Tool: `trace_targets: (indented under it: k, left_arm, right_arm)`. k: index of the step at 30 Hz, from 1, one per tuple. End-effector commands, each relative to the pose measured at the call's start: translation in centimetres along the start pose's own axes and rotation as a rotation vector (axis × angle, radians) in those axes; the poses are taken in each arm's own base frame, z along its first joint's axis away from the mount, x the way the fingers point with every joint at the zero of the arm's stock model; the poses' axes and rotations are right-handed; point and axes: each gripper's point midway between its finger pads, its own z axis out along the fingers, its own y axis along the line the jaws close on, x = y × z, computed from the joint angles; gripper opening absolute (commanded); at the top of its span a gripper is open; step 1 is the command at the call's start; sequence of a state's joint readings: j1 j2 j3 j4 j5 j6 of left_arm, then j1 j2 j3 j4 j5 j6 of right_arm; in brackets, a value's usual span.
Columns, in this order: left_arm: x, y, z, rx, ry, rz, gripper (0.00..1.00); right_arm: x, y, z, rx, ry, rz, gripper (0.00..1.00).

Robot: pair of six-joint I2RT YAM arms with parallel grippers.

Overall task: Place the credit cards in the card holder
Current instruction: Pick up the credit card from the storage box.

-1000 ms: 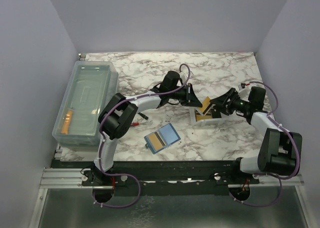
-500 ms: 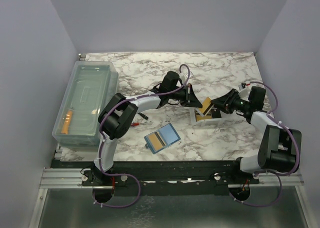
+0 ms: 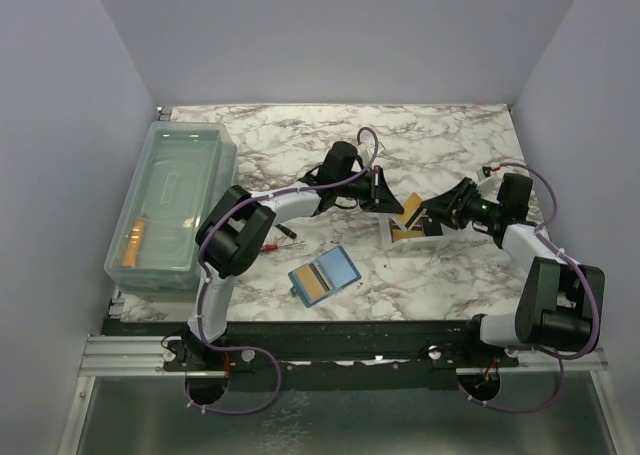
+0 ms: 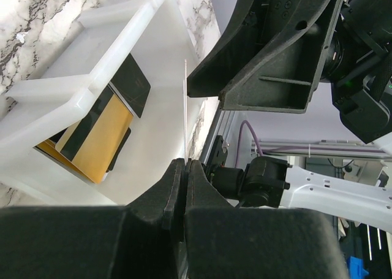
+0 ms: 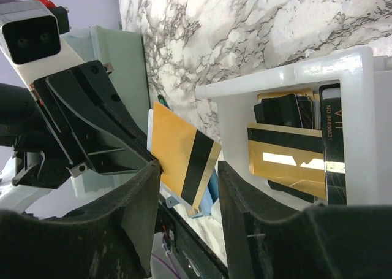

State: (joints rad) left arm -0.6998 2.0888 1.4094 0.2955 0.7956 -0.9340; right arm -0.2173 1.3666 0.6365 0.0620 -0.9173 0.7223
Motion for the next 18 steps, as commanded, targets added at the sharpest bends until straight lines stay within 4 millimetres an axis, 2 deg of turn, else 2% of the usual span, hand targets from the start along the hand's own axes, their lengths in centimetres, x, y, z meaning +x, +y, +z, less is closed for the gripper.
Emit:
trace_targets:
  k: [1,6,18]
  left_arm:
    - [-0.2,0.2,-0.2,0.007,-0.002,0.011,0.00]
    - [0.0,0.3,-0.1,0.010,0.006,0.008,0.00]
    - [0.3,-0.6,-0.2,0.031,0.023,0.017,0.00]
  right_arm:
    - [-0.3,0.8,-0.5,-0.010,-0.001,-0.034,0.47]
    - [-0.6,1.3,-0.5,-0.020,-0.004,-0.041,0.47]
    - [-1.6,0.1,0.5,0.005,-0.020,-0.004,0.53]
